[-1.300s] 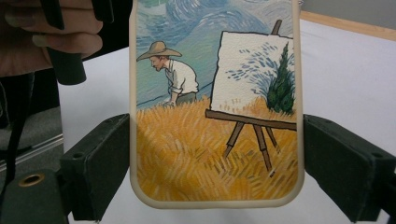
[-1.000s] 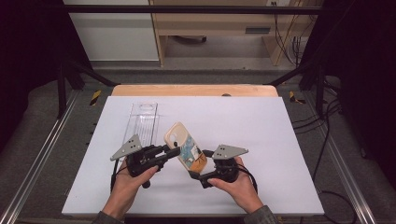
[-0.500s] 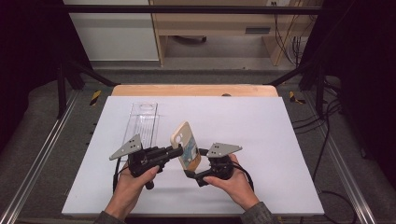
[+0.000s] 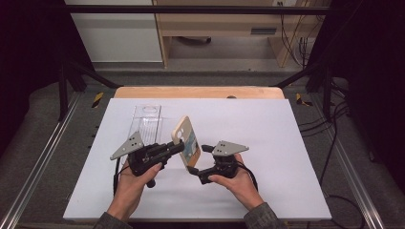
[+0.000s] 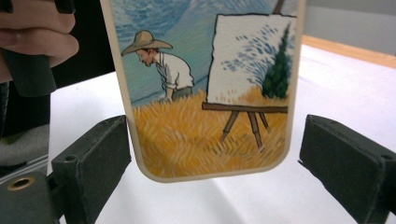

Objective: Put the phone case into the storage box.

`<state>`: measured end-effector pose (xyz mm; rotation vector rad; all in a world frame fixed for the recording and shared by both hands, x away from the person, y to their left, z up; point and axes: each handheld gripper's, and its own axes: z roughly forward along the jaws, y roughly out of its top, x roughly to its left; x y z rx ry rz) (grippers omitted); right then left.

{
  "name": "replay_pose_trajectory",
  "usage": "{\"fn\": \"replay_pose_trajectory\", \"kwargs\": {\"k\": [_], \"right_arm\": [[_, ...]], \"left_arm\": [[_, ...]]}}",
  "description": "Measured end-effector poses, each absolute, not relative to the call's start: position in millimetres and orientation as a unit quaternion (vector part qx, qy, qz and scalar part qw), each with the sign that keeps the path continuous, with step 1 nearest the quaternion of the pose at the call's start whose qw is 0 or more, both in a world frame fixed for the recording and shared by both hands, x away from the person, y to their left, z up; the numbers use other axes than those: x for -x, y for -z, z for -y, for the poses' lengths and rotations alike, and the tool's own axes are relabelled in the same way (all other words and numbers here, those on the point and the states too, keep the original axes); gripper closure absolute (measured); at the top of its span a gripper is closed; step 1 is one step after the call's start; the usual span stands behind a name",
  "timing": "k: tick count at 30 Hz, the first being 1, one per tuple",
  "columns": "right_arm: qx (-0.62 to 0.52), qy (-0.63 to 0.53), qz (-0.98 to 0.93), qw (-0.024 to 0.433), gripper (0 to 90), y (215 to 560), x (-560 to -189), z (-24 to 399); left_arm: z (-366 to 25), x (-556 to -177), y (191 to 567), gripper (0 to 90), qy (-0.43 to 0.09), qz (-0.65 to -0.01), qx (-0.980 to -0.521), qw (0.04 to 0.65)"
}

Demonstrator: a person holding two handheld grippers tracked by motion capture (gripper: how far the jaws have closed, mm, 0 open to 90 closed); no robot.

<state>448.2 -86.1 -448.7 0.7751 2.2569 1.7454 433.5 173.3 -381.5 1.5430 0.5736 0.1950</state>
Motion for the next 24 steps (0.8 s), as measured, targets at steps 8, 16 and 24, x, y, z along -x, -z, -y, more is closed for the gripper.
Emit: {"fn": "replay_pose_trajectory", "kwargs": {"k": [8,16,24], "right_arm": [[-0.292,-0.581,-0.746,0.143,7.8,443,-445,108],[-0.334,-0.576,-0.718,0.203,9.4,438,-446,137],[-0.358,-0.565,-0.706,0.230,11.5,439,-447,155]], "left_arm": [[-173,-434,363,80.8,-0.143,-0.266,-0.681,0.667],[-180,-434,346,80.8,-0.209,-0.293,-0.670,0.649],[-195,-437,335,80.8,-0.247,-0.324,-0.651,0.640]]}}
